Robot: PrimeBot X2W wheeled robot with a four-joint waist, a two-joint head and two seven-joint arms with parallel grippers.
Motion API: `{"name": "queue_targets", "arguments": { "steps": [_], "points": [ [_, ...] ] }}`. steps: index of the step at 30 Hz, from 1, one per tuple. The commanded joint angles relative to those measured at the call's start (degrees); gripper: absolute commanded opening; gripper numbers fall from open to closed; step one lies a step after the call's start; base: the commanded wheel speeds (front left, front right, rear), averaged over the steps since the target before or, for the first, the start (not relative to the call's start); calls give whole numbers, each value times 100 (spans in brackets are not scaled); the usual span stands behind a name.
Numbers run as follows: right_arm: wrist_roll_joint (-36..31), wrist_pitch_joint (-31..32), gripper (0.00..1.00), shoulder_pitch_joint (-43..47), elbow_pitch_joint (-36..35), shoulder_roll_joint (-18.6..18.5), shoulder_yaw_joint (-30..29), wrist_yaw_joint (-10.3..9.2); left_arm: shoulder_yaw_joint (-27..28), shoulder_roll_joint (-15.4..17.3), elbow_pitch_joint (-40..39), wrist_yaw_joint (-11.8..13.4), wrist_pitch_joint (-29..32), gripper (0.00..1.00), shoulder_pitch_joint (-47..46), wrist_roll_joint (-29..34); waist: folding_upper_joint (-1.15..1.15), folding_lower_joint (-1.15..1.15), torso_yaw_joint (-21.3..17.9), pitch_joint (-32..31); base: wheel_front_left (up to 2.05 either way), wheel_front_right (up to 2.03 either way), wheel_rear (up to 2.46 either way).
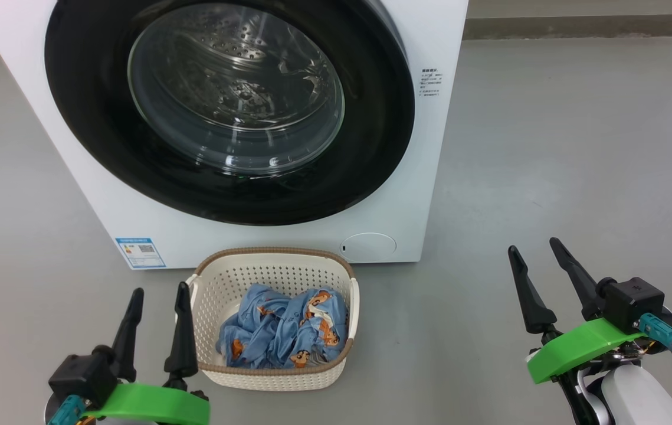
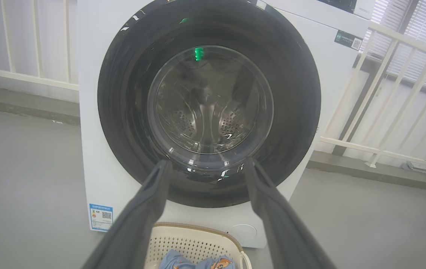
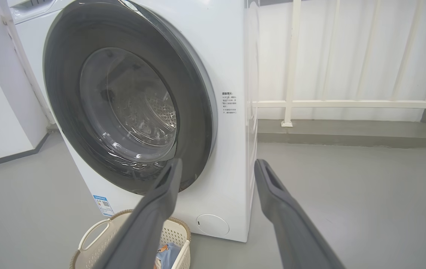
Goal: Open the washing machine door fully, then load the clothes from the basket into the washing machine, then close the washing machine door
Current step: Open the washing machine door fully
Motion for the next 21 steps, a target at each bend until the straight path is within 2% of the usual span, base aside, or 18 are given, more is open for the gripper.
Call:
{"name": "queue_targets", "arguments": {
  "steps": [1, 21],
  "points": [
    [68, -70, 100, -192, -108, -20, 114, 9, 192, 53, -127, 2, -37, 100, -175, 9, 0, 0, 4, 0, 0, 0, 0],
    [106, -70, 100, -203, -124, -25, 73, 9, 186, 52, -99, 78, -37, 100, -179, 21, 0, 0, 61, 62, 0, 0, 0]
  ]
}}
